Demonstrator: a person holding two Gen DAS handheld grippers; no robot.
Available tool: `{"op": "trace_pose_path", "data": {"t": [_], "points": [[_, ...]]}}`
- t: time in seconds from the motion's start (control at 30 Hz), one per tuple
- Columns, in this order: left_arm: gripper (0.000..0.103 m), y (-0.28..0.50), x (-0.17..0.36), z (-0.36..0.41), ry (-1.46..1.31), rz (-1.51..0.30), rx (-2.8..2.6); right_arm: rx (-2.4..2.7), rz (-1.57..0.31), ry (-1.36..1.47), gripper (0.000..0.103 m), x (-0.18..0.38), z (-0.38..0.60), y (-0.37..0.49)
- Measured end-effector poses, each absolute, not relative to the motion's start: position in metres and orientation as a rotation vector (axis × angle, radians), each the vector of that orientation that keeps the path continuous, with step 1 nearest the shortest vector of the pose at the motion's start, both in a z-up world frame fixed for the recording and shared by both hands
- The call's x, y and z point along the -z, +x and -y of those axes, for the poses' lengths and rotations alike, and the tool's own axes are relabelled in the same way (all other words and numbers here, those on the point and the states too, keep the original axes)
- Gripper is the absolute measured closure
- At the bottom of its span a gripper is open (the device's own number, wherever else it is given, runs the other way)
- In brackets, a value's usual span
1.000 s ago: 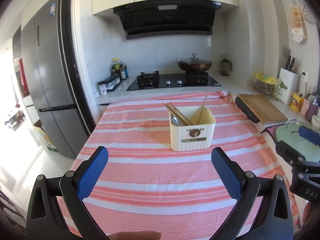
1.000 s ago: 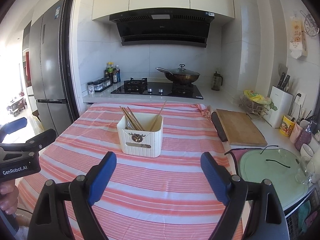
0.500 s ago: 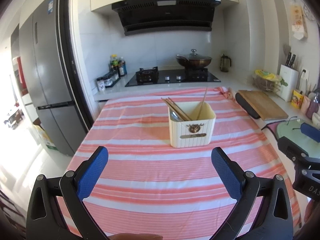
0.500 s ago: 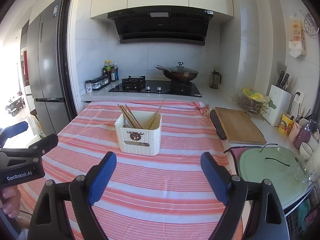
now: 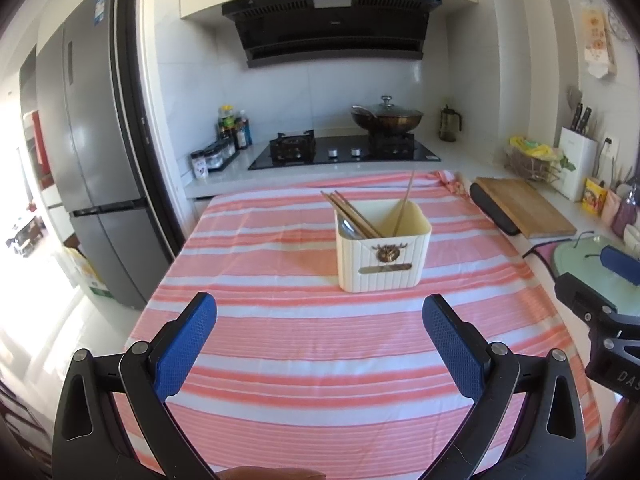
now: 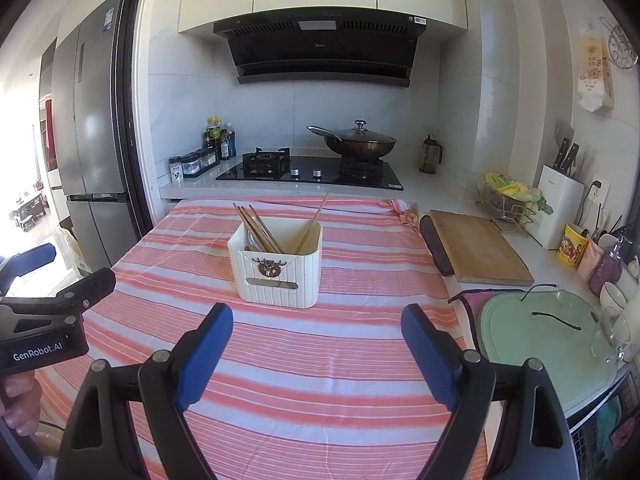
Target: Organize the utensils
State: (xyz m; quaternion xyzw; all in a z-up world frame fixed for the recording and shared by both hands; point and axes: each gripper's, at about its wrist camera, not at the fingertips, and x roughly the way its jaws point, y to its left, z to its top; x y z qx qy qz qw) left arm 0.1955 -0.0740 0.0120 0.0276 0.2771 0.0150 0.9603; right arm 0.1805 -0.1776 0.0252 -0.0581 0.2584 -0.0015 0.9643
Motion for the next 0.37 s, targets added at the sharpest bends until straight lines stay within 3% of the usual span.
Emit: {"op": "trace_pose_path", "data": {"t": [0.37], "points": [[0.000, 0.1940, -0.0099, 0.0724, 0.018, -0.546, 0.005, 0.004, -0.532, -0.109, 0.015, -0.0227, 0.1783, 0.1841]]}}
